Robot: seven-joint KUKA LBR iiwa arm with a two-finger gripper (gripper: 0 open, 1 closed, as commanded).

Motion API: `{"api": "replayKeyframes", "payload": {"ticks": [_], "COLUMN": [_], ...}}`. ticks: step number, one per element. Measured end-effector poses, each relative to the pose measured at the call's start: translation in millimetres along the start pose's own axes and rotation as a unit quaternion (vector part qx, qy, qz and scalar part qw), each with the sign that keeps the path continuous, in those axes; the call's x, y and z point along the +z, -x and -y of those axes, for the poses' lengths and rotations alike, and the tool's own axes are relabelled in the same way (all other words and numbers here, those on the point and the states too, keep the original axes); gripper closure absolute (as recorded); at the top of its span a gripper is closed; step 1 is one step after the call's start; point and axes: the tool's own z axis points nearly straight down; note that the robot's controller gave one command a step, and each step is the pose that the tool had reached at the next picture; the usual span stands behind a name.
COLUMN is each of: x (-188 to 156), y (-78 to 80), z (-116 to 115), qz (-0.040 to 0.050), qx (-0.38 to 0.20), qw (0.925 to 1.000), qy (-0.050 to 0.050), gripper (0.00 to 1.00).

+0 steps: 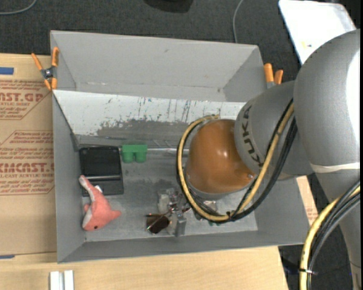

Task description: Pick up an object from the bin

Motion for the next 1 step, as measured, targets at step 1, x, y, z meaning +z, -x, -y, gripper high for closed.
{"api": "replayKeyframes", "payload": {"ticks": [1], "x": [0.0], "y": [0.0], "z": [0.0], "qz": [-0.0001], "qx": [0.000], "qw": [1.0000], "qy": [0.000], "gripper": [1.00]}}
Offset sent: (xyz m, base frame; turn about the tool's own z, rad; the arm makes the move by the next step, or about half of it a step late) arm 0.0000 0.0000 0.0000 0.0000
